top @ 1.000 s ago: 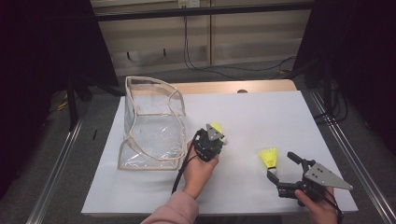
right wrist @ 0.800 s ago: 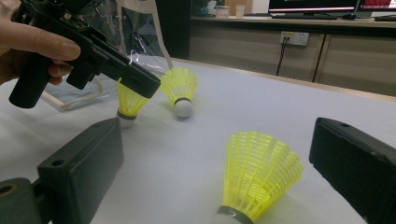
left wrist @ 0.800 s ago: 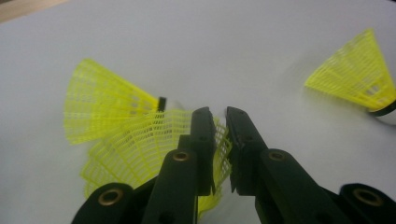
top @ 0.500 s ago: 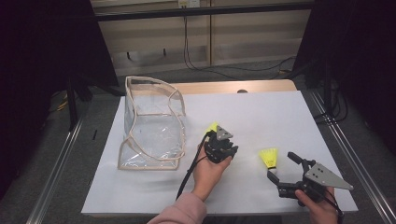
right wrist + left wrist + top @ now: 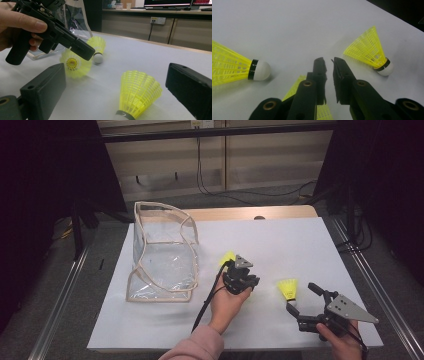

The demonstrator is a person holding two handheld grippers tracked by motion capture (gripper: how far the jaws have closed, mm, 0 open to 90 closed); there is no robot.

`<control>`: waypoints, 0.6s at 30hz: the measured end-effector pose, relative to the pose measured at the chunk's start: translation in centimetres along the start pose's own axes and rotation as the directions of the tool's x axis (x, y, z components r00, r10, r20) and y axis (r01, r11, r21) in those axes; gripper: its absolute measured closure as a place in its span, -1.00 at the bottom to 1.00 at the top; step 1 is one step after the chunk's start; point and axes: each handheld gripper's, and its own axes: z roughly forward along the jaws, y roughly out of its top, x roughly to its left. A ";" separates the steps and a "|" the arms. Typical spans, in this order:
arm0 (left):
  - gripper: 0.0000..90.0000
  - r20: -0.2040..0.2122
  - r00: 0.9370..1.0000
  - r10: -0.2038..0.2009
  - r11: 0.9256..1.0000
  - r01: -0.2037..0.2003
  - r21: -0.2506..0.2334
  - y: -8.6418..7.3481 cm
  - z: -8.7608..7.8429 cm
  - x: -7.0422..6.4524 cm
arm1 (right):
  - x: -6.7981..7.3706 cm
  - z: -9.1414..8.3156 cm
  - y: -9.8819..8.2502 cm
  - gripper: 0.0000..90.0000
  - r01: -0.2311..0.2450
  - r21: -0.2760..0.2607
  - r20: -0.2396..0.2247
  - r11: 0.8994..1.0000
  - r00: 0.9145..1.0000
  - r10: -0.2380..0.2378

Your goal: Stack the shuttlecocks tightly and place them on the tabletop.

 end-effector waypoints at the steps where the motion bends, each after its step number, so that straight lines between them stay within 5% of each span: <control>1: 0.86 -0.003 1.000 -0.008 1.000 0.008 -0.012 0.1 0.1 0.0 | 0.0 0.0 0.0 -0.94 -0.003 0.003 0.001 1.000 1.000 0.003; 11: 0.96 0.005 1.000 0.011 0.999 -0.011 0.033 0.5 0.3 0.3 | 0.0 0.0 0.0 -0.94 -0.004 0.002 0.001 1.000 1.000 0.004; 18: 0.96 -0.023 1.000 0.005 1.000 -0.004 0.021 0.5 -0.1 0.9 | 0.0 0.0 0.0 -0.94 -0.004 0.001 0.001 1.000 1.000 0.004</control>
